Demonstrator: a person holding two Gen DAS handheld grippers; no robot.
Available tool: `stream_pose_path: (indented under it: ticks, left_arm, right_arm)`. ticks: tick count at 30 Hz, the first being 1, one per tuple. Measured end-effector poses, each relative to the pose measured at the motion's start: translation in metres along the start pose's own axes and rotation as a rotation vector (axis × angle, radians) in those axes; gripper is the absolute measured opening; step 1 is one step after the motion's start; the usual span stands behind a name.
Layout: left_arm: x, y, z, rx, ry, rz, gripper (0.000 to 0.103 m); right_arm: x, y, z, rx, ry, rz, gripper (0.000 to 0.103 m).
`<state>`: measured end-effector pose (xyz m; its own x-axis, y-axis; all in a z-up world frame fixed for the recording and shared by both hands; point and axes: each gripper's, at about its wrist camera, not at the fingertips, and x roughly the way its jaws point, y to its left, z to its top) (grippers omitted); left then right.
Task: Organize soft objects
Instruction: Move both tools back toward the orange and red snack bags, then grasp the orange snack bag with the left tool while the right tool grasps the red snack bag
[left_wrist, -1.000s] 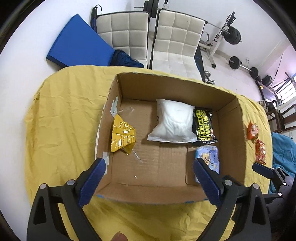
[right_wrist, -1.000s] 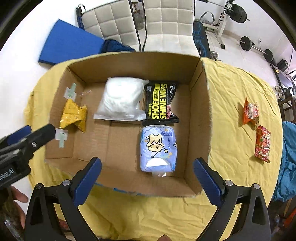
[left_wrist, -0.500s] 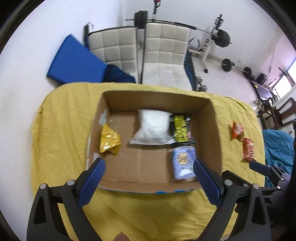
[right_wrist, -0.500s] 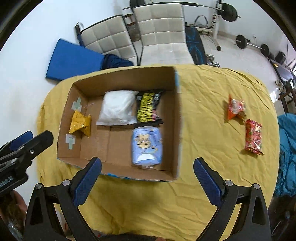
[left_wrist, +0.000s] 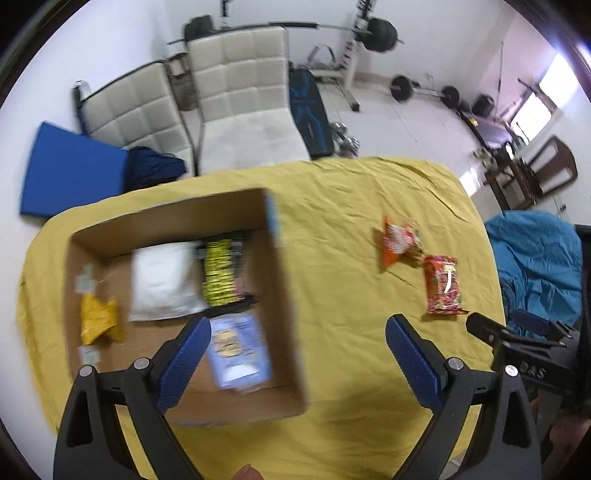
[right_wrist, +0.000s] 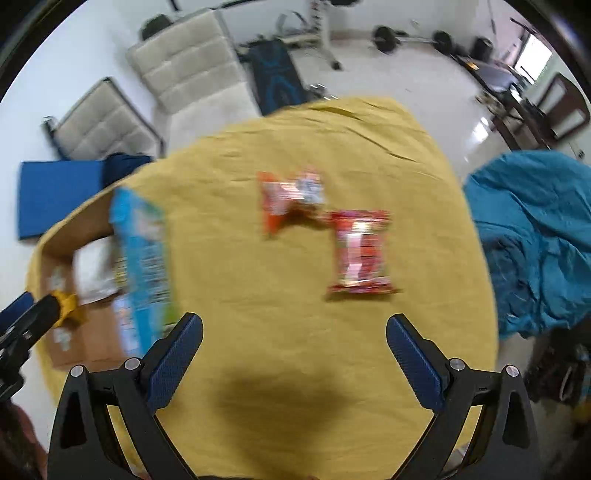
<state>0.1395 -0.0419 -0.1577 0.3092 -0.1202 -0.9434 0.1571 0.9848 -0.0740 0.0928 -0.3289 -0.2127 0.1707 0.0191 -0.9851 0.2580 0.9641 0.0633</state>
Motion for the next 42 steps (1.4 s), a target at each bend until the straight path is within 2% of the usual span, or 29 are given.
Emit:
stream_pose_path:
  ticks: [5,8,12,14,15,16,19,24,29,38,42]
  left_arm:
    - [0.050,-0.051,0.018,0.033,0.076,0.000,0.097]
    - [0.086,-0.073,0.029,0.030,0.139,0.010,0.097]
    - [0.120,-0.090,0.036,0.027,0.199,0.035,0.097]
    - [0.133,-0.096,0.039,0.023,0.223,0.045,0.097]
    - [0.140,-0.099,0.042,0.021,0.237,0.049,0.097]
    - [0.146,-0.101,0.045,0.015,0.250,0.050,0.097]
    - [0.159,-0.109,0.056,-0.014,0.277,0.043,0.097]
    - [0.182,-0.124,0.077,-0.047,0.326,0.003,0.097]
    - [0.216,-0.142,0.099,-0.049,0.396,-0.052,0.097]
    - [0.273,-0.163,0.107,-0.016,0.496,-0.016,0.096]
    - [0.283,-0.164,0.108,-0.010,0.509,-0.009,0.090]
  right_arm:
    - [0.063,-0.057,0.032,0.071,0.095,-0.004,0.101]
    - [0.106,-0.074,0.047,0.107,0.161,0.024,0.101]
    - [0.156,-0.083,0.057,0.112,0.231,0.010,0.101]
    - [0.177,-0.084,0.057,0.104,0.262,0.016,0.093]
    - [0.183,-0.084,0.057,0.094,0.275,0.010,0.073]
    - [0.189,-0.084,0.056,0.076,0.289,0.012,0.063]
    - [0.186,-0.090,0.058,0.043,0.269,-0.007,0.050]
    - [0.176,-0.128,0.072,0.084,0.236,-0.035,0.049]
    - [0.177,-0.161,0.085,0.145,0.244,-0.016,0.049]
    - [0.190,-0.174,0.102,0.167,0.276,-0.005,0.048]
    - [0.194,-0.174,0.104,0.167,0.281,-0.008,0.048]
